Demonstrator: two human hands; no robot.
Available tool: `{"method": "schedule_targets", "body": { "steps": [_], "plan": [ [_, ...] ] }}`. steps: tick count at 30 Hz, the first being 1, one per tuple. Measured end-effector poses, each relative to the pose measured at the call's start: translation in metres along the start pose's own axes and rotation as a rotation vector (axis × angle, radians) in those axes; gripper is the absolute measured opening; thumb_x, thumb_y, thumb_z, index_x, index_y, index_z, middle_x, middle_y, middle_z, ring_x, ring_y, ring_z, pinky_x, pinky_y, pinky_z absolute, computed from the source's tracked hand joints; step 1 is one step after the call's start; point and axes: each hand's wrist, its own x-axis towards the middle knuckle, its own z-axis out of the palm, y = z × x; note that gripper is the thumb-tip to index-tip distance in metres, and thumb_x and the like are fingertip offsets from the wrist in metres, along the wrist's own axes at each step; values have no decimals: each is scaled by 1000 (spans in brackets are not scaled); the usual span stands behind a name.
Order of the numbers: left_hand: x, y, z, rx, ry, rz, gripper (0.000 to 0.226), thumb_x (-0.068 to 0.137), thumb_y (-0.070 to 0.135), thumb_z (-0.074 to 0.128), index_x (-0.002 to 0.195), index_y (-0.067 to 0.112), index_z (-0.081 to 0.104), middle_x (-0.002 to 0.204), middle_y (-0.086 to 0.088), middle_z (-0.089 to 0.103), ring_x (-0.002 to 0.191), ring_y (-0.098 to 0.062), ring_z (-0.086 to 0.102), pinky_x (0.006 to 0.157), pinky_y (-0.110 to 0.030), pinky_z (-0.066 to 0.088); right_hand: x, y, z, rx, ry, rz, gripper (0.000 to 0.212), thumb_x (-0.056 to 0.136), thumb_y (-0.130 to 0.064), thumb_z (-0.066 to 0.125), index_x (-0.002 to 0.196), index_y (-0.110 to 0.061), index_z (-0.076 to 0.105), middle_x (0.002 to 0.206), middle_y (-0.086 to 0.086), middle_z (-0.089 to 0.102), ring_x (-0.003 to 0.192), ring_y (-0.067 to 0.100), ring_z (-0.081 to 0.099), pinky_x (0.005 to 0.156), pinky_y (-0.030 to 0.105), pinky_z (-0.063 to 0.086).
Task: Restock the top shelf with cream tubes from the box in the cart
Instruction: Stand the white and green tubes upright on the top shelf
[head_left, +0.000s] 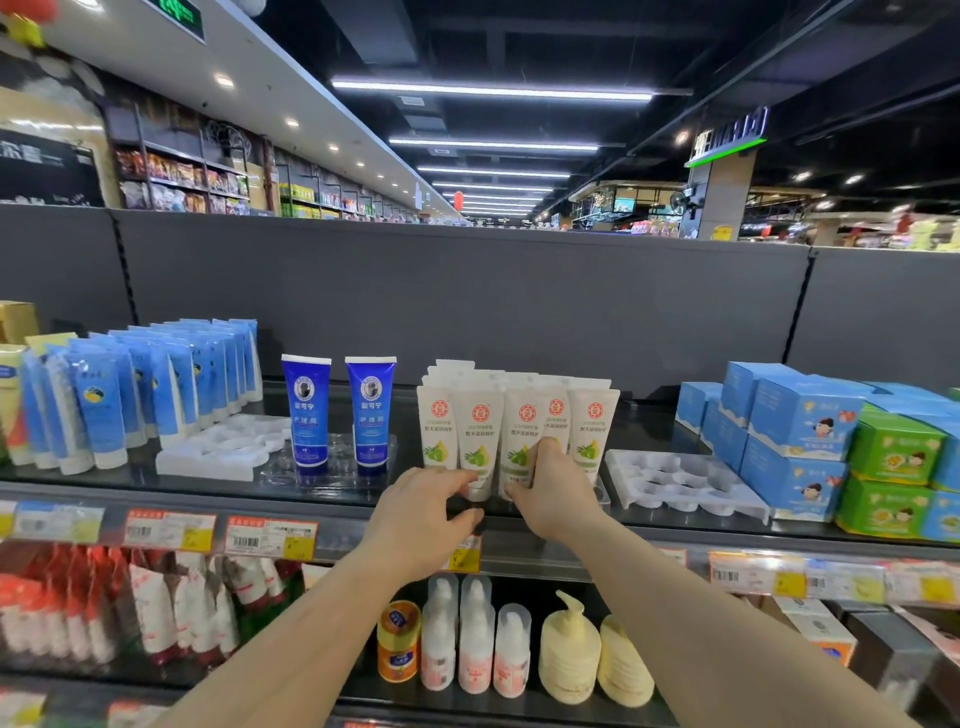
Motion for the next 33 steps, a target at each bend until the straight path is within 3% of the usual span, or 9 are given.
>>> {"method": "schedule_targets", "body": {
  "steps": [6,11,15,20,23,33],
  "plan": [
    [2,0,-2,-28,-13,-20,52,90,40,59,139,35,45,129,16,57,123,-9,46,102,-38,44,2,-4,-13,188,-76,34,26,92,-29,64,105,-23,43,108,-6,54,96,14,51,75,28,42],
    [3,1,-1,-49,15,-33,62,91,39,59,146,38,32,121,20,60,123,-8,47,102,-38,41,1,-1,-5,161,34,6,22,94,-33,61,103,-20,46,112,1,61,91,16,52,75,29,42],
    [2,2,0,-72,8,-53,69,92,38,59,150,39,23,125,17,59,127,-8,43,102,-37,40,-2,2,0,143,62,-20,21,95,-32,60,105,-21,44,116,1,61,104,21,58,75,29,43],
    [3,4,-2,-69,-32,-62,71,92,35,60,151,36,21,129,14,58,133,-12,40,106,-41,38,2,-1,0,55,12,-3,21,97,-31,56,105,-16,44,111,7,62,87,22,53,71,32,41],
    [2,5,-4,-63,-60,-75,72,92,35,60,151,36,20,133,13,56,136,-12,37,108,-41,37,4,-3,-2,33,-27,15,24,97,-30,56,112,-13,49,112,7,62,86,18,51,72,31,42],
    [0,14,-24,-42,-181,-102,70,93,37,59,151,36,19,134,13,57,129,-10,48,107,-36,38,-3,-8,-6,134,-43,51,16,95,-29,59,102,-18,49,107,1,60,87,14,51,73,28,42]
  ]
}}
